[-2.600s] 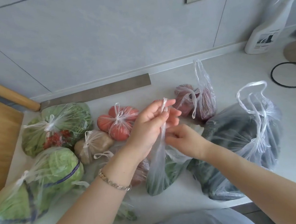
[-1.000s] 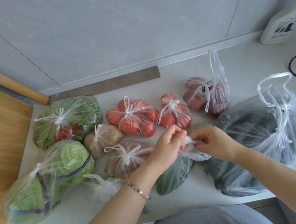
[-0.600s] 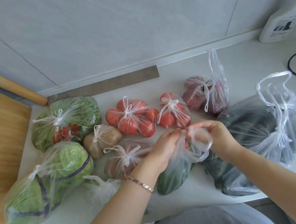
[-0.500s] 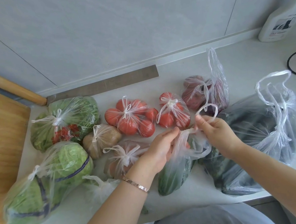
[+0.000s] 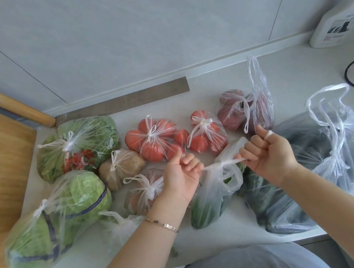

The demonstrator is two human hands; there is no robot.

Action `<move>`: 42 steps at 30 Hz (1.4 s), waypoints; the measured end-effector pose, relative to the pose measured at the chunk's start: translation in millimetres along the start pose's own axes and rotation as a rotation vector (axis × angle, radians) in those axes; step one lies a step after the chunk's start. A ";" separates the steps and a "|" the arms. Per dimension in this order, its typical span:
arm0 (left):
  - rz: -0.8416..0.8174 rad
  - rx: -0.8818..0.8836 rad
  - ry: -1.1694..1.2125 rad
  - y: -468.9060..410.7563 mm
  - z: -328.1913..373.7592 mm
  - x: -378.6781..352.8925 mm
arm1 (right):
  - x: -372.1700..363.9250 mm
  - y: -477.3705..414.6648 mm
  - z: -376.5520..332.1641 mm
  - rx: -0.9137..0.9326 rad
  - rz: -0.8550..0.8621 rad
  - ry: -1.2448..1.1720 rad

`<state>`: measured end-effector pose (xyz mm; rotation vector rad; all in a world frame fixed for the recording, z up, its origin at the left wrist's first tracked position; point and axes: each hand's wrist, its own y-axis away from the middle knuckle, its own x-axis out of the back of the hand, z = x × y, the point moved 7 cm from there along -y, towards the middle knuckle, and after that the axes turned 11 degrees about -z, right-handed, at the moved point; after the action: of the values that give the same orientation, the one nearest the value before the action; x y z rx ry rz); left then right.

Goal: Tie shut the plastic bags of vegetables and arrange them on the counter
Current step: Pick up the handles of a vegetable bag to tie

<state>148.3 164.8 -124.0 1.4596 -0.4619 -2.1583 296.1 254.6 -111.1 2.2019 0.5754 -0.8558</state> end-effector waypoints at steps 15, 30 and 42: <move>-0.256 0.120 -1.544 14.0 -27.3 -23.3 | -22.1 9.9 -31.6 -0.048 0.123 0.990; -0.099 -0.017 -1.249 -3.5 -31.6 -27.3 | -7.4 9.6 28.6 0.195 -0.247 1.509; -0.013 -0.035 -0.645 -20.2 -17.6 -36.7 | -17.9 6.7 62.9 0.084 -0.312 1.677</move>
<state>171.8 202.1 -113.3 0.7148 -0.6235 -2.6060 262.4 201.2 -129.4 2.4844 1.6091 1.1260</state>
